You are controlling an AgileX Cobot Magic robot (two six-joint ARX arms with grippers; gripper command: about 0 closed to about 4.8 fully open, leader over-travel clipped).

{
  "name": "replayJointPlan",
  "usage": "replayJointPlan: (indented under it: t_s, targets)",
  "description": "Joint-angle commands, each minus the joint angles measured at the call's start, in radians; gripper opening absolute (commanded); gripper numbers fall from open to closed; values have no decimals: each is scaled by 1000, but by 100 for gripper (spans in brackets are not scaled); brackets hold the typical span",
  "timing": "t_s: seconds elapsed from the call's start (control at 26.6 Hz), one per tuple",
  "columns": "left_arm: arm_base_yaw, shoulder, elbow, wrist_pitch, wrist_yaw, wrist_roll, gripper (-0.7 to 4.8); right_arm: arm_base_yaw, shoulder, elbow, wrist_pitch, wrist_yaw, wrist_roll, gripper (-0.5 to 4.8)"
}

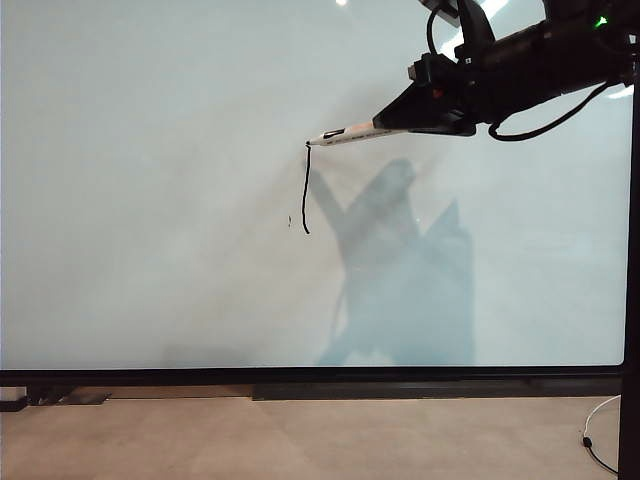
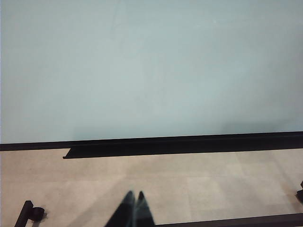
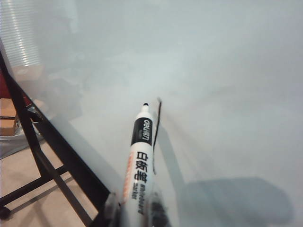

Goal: Pick up the pen on the shelf to the right of the whiteboard and draw a rectangle.

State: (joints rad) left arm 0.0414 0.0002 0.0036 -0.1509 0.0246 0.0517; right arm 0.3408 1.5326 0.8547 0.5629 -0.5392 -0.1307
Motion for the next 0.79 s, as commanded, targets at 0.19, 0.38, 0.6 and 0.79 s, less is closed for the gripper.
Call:
replayJointPlan:
  t_s: [0.19,0.38,0.6,0.79]
  targets:
    - [0,0,3,10,2,0,-5,-26,8,24,7,-44,-5,-6]
    - [0,0,3,10,2,0,-5,-28,47,60,-14,-69,-16,-5]
    - [0,0,3,9,2,0,-5,-29,50,60,-13,-61,-19,-5]
    - [0,0,3,10,2,0,-5,-29,50,60,-11,-38,-19,-6]
